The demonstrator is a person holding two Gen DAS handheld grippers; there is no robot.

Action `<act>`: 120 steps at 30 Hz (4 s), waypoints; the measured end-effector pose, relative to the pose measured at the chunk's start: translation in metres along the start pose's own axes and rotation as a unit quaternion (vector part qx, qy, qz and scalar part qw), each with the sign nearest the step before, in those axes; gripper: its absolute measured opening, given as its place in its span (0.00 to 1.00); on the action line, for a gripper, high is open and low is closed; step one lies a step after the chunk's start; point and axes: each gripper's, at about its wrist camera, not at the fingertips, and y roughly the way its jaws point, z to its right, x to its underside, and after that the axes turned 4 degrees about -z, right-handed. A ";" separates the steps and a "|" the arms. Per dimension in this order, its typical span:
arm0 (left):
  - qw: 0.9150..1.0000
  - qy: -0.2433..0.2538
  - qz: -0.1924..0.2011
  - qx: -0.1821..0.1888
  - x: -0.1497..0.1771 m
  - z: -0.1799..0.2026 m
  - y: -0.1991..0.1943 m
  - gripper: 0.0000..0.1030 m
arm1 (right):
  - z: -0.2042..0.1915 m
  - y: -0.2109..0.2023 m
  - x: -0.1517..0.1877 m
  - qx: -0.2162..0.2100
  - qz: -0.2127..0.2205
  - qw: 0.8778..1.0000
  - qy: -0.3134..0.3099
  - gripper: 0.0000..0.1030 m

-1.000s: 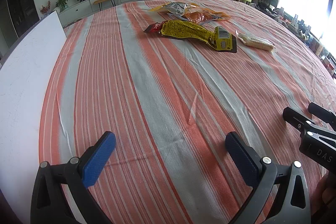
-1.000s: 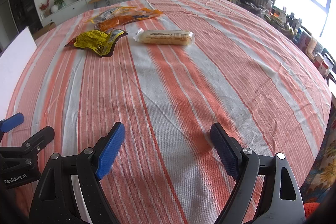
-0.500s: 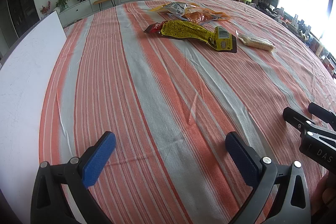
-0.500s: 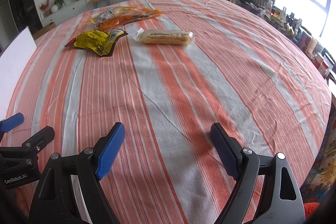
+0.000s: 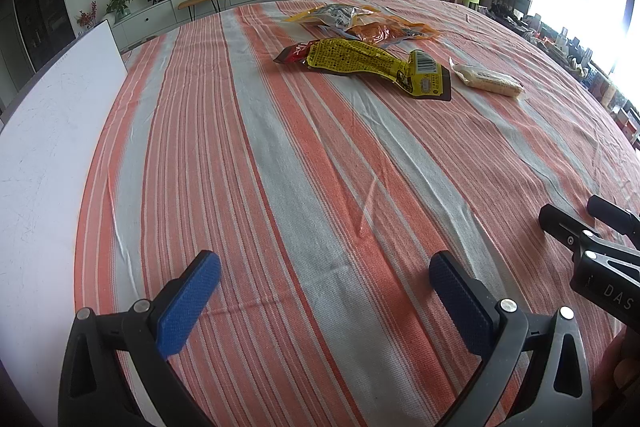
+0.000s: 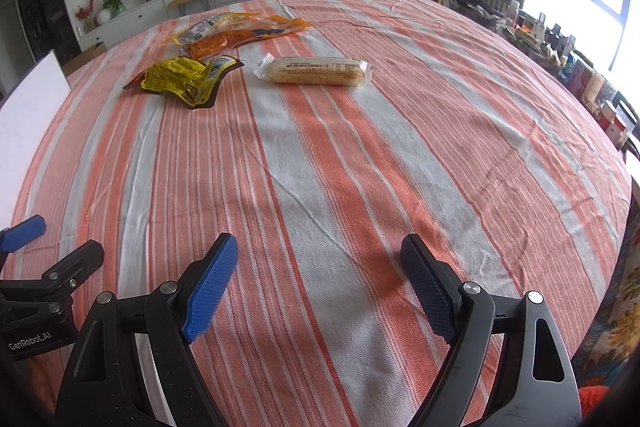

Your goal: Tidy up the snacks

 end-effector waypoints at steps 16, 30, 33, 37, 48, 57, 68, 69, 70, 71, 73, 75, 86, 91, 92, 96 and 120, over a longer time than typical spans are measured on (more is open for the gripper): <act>1.000 0.000 0.000 0.000 0.000 0.000 0.000 1.00 | 0.000 0.000 0.000 0.000 0.000 1.000 0.000 0.83; 1.000 0.000 0.000 0.000 0.000 0.000 0.000 1.00 | 0.000 0.000 0.000 0.000 0.000 1.000 0.000 0.83; 1.000 0.000 0.000 0.000 0.000 0.000 0.000 1.00 | 0.001 0.000 0.000 0.000 0.000 1.000 0.000 0.83; 1.000 0.000 0.000 0.000 0.000 0.000 0.000 1.00 | 0.000 0.000 0.000 0.000 0.000 1.000 0.000 0.83; 0.996 -0.067 -0.022 0.060 -0.036 -0.018 -0.015 1.00 | 0.000 0.000 0.000 0.000 0.000 1.000 0.000 0.84; 0.988 -0.100 -0.065 0.103 -0.153 0.001 0.026 1.00 | 0.001 -0.001 0.001 -0.002 -0.001 1.000 0.000 0.84; 0.988 -0.108 -0.092 -0.054 -0.189 0.024 0.110 1.00 | 0.001 0.000 0.000 -0.005 -0.002 1.000 -0.002 0.86; 0.989 -0.109 -0.082 -0.057 -0.184 0.020 0.109 1.00 | 0.000 0.000 0.000 -0.004 -0.003 1.000 -0.003 0.86; 0.990 -0.108 -0.072 -0.058 -0.179 0.017 0.108 1.00 | 0.000 0.000 0.000 -0.005 -0.003 1.000 -0.003 0.86; 0.991 -0.105 -0.066 -0.057 -0.176 0.013 0.107 1.00 | 0.000 0.000 0.000 -0.005 -0.003 1.000 -0.003 0.87; 0.992 -0.096 -0.066 -0.052 -0.171 0.008 0.107 0.99 | 0.000 0.000 0.000 -0.004 -0.003 1.000 -0.003 0.87; 0.994 -0.084 -0.058 -0.046 -0.170 0.003 0.102 0.81 | 0.000 0.000 0.000 -0.004 -0.003 1.000 -0.003 0.87; 1.000 0.004 -0.026 -0.013 -0.104 0.004 0.045 0.37 | 0.000 0.001 0.000 -0.005 -0.003 1.000 -0.003 0.87; 1.000 0.024 -0.018 0.005 -0.049 0.013 0.009 0.41 | 0.000 0.000 0.000 -0.005 -0.003 1.000 -0.002 0.87; 0.999 0.029 -0.014 0.009 -0.040 0.014 0.005 0.42 | 0.000 0.000 -0.001 -0.005 -0.003 1.000 -0.002 0.87; 1.000 0.022 -0.008 0.019 -0.022 0.014 0.003 0.79 | 0.001 0.000 0.000 -0.005 -0.003 1.000 -0.002 0.87; 1.000 0.019 -0.002 0.015 -0.021 0.010 0.011 1.00 | 0.001 0.000 0.000 -0.005 -0.003 1.000 -0.002 0.87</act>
